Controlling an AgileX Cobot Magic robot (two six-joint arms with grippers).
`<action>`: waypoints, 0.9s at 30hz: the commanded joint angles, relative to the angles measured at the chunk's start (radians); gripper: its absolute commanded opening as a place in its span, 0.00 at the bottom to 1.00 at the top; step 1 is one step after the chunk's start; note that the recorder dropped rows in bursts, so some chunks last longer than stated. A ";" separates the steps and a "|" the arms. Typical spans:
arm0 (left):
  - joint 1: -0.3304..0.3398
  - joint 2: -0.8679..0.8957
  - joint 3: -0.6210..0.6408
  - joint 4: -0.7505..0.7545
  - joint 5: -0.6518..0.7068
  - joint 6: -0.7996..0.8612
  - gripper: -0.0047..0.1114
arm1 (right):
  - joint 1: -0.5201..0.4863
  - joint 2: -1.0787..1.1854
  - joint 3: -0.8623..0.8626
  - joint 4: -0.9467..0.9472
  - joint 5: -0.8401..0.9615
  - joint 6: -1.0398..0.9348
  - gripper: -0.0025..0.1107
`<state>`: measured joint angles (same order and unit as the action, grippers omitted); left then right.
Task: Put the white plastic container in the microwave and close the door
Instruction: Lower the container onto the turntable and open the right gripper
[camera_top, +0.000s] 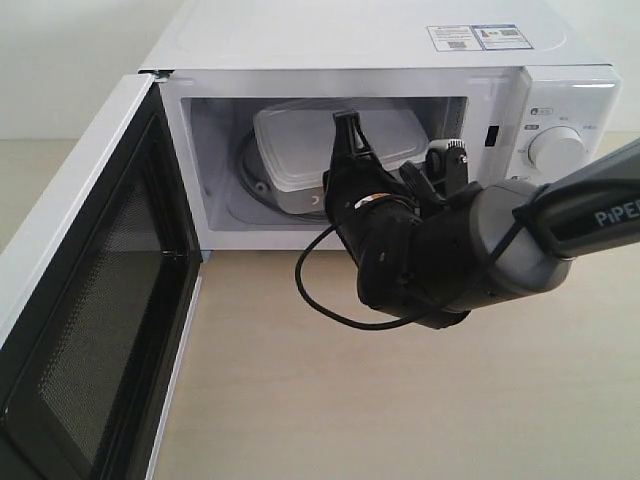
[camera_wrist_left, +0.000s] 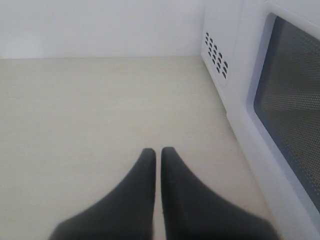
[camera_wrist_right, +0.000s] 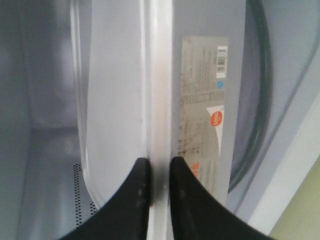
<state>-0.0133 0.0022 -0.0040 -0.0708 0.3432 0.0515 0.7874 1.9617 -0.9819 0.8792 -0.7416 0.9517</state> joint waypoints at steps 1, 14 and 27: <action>0.000 -0.002 0.004 0.001 -0.003 0.002 0.08 | 0.001 -0.006 -0.007 -0.014 -0.048 -0.016 0.10; 0.000 -0.002 0.004 0.001 -0.003 0.002 0.08 | 0.001 -0.006 -0.007 -0.014 -0.046 -0.019 0.35; 0.000 -0.002 0.004 0.001 -0.003 0.002 0.08 | 0.001 -0.010 -0.007 -0.045 -0.043 -0.019 0.35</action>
<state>-0.0133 0.0022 -0.0040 -0.0708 0.3432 0.0515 0.7874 1.9617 -0.9837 0.8456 -0.7761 0.9427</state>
